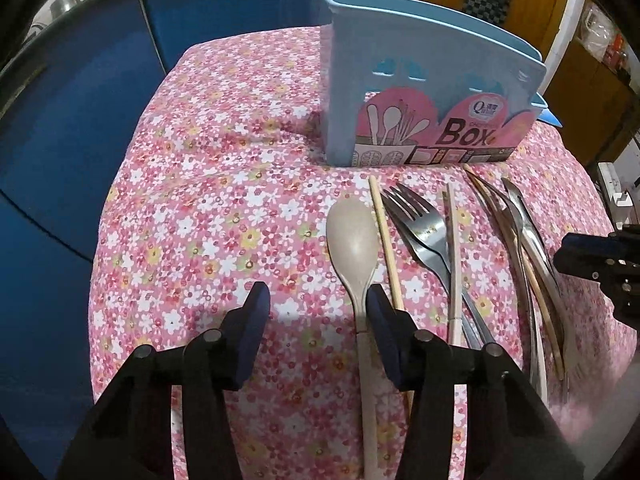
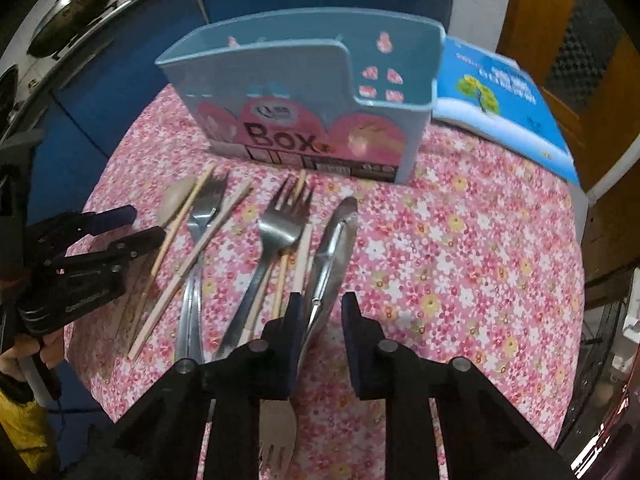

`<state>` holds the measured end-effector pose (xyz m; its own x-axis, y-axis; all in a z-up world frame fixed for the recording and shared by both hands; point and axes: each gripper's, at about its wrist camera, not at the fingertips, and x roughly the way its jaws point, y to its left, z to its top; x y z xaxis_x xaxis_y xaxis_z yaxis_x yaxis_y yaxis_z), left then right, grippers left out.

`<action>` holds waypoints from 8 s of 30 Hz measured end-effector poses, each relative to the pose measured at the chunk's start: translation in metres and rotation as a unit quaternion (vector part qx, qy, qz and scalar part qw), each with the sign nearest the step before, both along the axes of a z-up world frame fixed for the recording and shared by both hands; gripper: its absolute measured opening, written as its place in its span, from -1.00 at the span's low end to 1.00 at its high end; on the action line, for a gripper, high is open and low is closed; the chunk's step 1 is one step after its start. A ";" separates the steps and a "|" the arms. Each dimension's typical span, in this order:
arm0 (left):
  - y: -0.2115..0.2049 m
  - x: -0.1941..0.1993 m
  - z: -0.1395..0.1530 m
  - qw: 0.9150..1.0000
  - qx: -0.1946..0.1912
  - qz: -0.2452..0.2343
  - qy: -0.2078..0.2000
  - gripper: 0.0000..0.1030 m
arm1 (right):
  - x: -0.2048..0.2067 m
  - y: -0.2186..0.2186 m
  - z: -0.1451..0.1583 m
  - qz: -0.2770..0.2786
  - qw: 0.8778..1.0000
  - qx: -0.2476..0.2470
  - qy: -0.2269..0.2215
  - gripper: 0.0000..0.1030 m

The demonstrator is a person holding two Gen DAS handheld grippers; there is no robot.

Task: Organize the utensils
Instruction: 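Lower the right tool onto the silver tongs while the left tool hovers over the beige spoon, then close the right tool on the silver tongs and lift them, then close the left tool on the beige spoon handle while the right tool holds the tongs, then lift the beige spoon with the left tool toward the caddy while the right carries the tongs, then drop the tongs into the caddy with the right tool while the left drops the spoon in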

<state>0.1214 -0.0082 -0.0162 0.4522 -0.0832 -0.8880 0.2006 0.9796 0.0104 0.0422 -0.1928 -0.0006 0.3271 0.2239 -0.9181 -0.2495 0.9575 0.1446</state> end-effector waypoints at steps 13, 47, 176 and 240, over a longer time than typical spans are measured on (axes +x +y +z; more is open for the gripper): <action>0.004 0.007 -0.001 1.000 -0.004 0.004 0.010 0.05 | 0.011 0.015 -0.019 0.011 0.999 -0.013 0.036 -0.54; -0.004 0.016 0.004 0.996 -0.022 -0.032 0.082 -0.85 | 0.023 0.005 -0.018 0.010 0.999 -0.005 0.034 -0.59; -0.012 0.060 0.164 0.930 -0.190 0.002 -0.313 -0.93 | 0.035 -0.043 0.144 -0.042 0.921 0.132 -0.363 -0.60; -0.003 0.029 0.086 0.941 -0.167 -0.035 -0.292 -0.58 | 0.028 -0.015 0.094 -0.043 0.914 0.089 -0.393 0.00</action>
<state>0.1508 -0.0116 0.0703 0.8383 -0.3616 -0.4080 0.3211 0.9323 -0.1665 0.0706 -0.2077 0.0937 0.8941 0.2883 -0.3428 -0.2675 0.9575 0.1076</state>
